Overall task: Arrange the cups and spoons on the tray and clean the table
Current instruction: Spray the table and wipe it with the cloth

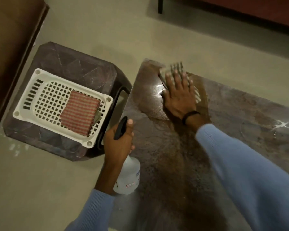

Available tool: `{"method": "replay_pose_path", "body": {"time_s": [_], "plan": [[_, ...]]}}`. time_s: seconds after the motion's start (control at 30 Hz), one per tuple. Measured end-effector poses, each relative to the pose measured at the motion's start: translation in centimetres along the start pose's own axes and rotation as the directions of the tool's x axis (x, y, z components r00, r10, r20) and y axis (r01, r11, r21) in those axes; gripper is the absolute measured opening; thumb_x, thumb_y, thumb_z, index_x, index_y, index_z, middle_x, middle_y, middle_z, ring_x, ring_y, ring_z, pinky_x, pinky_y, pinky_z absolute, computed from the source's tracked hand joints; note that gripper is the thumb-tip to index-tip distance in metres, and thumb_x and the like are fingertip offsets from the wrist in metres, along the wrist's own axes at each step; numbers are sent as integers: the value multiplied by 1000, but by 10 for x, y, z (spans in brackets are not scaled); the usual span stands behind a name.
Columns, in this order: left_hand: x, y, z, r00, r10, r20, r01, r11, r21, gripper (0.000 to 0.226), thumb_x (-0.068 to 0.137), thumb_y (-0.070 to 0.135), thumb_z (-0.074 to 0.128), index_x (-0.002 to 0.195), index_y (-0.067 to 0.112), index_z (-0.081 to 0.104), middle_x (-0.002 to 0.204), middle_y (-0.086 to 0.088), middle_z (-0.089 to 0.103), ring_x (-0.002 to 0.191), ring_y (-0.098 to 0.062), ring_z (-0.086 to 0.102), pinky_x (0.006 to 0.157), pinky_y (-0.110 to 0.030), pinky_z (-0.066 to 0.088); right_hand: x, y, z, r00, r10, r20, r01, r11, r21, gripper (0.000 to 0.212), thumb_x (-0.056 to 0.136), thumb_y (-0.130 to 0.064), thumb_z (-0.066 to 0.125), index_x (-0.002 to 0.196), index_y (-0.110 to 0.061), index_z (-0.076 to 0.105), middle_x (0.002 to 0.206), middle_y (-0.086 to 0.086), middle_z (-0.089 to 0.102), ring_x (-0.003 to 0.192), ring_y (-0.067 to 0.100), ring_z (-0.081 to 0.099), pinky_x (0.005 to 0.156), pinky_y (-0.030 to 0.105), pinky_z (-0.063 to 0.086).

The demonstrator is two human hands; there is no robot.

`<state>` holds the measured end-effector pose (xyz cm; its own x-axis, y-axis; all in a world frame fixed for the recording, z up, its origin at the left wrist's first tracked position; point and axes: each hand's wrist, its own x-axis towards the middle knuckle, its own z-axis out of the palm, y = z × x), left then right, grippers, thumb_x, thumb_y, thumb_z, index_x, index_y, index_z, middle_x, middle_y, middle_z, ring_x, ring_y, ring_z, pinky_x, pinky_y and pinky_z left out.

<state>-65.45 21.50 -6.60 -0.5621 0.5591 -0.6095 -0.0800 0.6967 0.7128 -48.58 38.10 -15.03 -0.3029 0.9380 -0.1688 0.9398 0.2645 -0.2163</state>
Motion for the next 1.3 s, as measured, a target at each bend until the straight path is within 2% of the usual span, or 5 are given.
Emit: {"method": "replay_pose_path", "body": {"time_s": [0.13, 0.27, 0.57, 0.77, 1.3], "plan": [[-5, -14, -2, 999, 31, -31, -32, 999, -6, 43, 94, 47, 66, 78, 7, 71, 64, -9, 66, 35, -15, 50, 39, -25, 41, -8, -71, 16, 983, -181, 39, 180, 983, 26, 63, 104, -52, 22, 161, -27, 13, 170, 7, 7, 157, 30, -1, 123, 48, -10], [-16, -23, -9, 1000, 4, -24, -5, 1000, -19, 42, 93, 45, 67, 77, 6, 69, 63, -12, 66, 33, -16, 49, 42, -26, 41, -125, -57, 31, 860, -487, 152, 491, 871, 8, 59, 105, -50, 31, 160, -29, 21, 169, 1, 15, 157, 26, 6, 124, 57, 8], [-28, -45, -16, 1000, 13, -25, -13, 1000, -10, 48, 94, 47, 65, 77, 3, 70, 70, -23, 68, 34, -18, 49, 44, -29, 46, -10, -58, 16, 996, -77, 36, 75, 996, 52, 62, 103, -53, 23, 160, -29, 17, 170, 5, 12, 157, 30, 4, 125, 55, 3], [-42, -45, -29, 998, -40, -49, 38, 998, -42, 39, 94, 46, 66, 79, 10, 71, 67, -9, 67, 33, -13, 47, 42, -26, 42, -135, -62, 38, 819, -541, 192, 550, 835, 5, 59, 105, -50, 28, 160, -29, 22, 169, 2, 17, 157, 28, 8, 123, 57, 10], [-77, -77, -30, 994, -61, -86, 66, 996, 57, 52, 91, 52, 66, 66, 7, 67, 55, -6, 66, 34, -12, 53, 43, -23, 44, -56, -6, 12, 994, -97, 58, 96, 995, 14, 60, 105, -51, 21, 160, -27, 19, 169, 5, 14, 157, 29, 6, 125, 53, 2]]}}
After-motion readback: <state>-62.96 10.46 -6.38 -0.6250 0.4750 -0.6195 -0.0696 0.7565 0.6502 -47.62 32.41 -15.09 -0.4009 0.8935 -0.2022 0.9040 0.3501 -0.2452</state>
